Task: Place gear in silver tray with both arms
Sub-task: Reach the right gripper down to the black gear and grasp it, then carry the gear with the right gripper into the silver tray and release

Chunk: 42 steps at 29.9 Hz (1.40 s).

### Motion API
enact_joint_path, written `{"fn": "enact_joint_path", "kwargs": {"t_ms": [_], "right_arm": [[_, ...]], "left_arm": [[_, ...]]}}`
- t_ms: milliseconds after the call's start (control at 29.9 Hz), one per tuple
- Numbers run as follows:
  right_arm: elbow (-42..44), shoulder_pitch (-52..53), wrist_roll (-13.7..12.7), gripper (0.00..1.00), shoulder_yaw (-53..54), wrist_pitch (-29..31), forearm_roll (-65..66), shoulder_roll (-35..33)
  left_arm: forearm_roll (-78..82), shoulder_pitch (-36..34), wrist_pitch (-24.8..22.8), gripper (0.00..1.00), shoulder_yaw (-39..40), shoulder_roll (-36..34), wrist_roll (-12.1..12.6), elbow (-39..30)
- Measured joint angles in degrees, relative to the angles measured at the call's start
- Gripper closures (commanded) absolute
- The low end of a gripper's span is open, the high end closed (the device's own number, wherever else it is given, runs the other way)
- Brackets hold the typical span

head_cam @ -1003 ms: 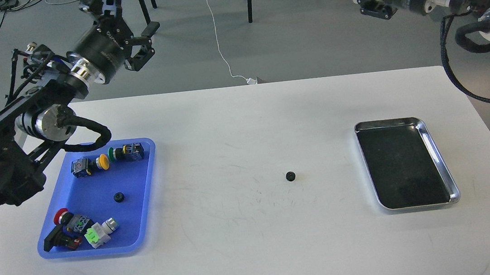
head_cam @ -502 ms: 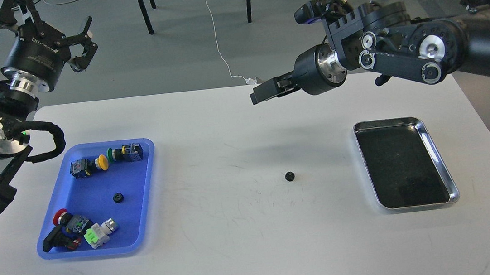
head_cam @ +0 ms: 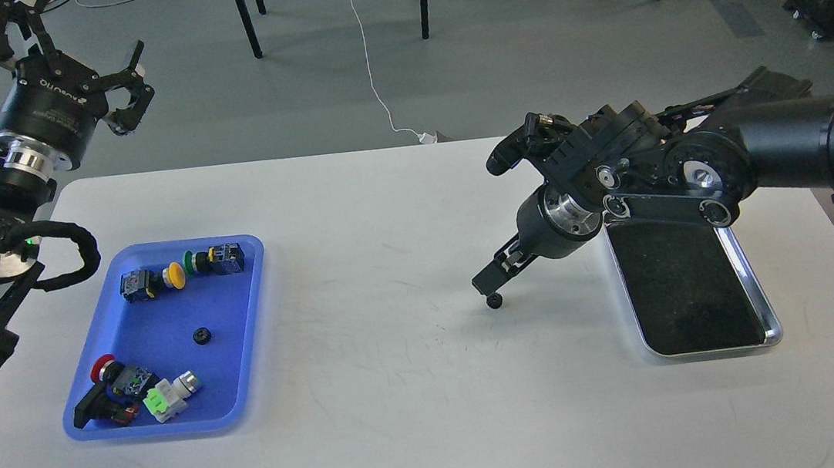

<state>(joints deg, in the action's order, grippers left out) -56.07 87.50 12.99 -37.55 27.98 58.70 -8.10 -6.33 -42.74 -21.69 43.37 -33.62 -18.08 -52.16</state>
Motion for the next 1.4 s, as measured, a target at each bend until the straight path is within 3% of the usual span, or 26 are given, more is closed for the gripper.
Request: {"fn": "enact_joint_path", "kwargs": {"t_ms": [234,435,1070,1404], "right_arm": [[4.42,-3.59,-0.16,0.36,-0.43,0.02,0.02,3.53],[8.18,-5.64,-0.16,0.41,-0.51,0.02,0.01,7.51],[8.42,-5.35,-0.39,0.47,-2.97,0.02,0.09,8.11],[8.83,-5.61,-0.42,0.73,-3.45,0.02,0.29,8.11]], "left_arm": [[0.00,0.03,-0.02,0.02,0.05,0.00,0.00,0.00],[-0.01,0.17,-0.11,0.02,0.06,-0.35,0.06,-0.13],[-0.01,0.80,-1.24,0.02,0.67,-1.97,0.05,-0.14],[0.06,0.81,-1.33,0.02,0.67,-2.06,0.06,-0.14]]}}
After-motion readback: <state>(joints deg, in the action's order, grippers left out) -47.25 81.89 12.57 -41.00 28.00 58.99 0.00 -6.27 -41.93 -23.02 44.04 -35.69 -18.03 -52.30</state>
